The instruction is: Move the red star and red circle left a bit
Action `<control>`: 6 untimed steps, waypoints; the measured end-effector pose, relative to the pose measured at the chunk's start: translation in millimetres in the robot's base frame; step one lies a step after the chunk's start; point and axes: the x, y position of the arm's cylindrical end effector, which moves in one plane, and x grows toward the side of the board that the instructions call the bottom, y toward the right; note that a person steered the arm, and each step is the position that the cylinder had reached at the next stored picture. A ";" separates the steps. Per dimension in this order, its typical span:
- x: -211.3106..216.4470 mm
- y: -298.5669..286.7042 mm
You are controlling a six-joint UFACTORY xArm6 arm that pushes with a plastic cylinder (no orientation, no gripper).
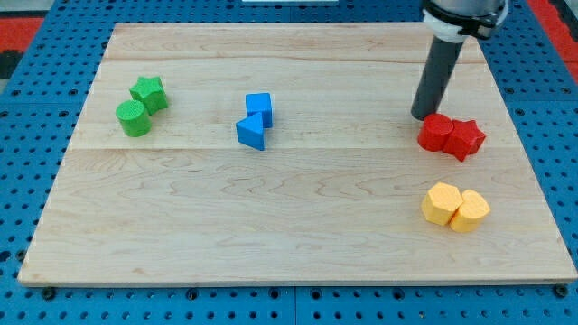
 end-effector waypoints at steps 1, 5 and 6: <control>19.4 2.9; 65.1 36.0; 78.8 3.6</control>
